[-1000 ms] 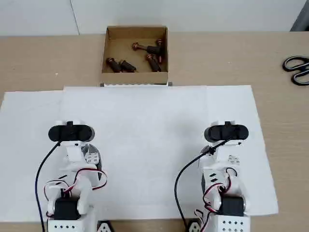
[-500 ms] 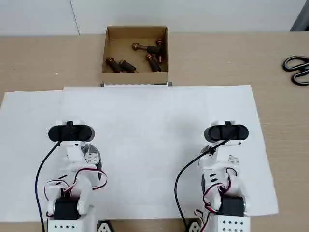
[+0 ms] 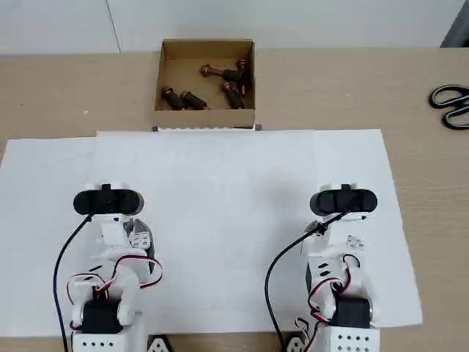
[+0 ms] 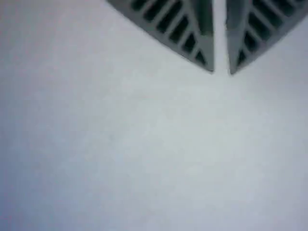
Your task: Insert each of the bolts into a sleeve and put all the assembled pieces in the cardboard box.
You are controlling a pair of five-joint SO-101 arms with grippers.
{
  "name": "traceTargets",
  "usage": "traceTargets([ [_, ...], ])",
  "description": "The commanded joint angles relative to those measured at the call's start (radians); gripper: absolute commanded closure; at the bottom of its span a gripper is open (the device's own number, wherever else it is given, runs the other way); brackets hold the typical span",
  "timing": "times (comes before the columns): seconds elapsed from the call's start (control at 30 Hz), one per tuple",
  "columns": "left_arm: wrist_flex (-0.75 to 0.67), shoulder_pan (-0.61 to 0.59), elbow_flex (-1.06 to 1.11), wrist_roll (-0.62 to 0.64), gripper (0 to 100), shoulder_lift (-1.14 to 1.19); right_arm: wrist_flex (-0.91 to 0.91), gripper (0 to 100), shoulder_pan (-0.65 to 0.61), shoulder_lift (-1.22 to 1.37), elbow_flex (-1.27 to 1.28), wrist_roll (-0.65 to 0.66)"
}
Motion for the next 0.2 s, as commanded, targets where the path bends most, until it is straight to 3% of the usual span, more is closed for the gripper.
traceTargets([
  [0.0,-0.021,-0.006,-0.004,-0.005,99,-0.012,-0.019,99.5,-0.002,-0.015,0.002,0.006],
  [0.17,-0.021,-0.006,-0.004,-0.005,99,-0.012,-0.019,99.5,-0.002,-0.015,0.002,0.006],
])
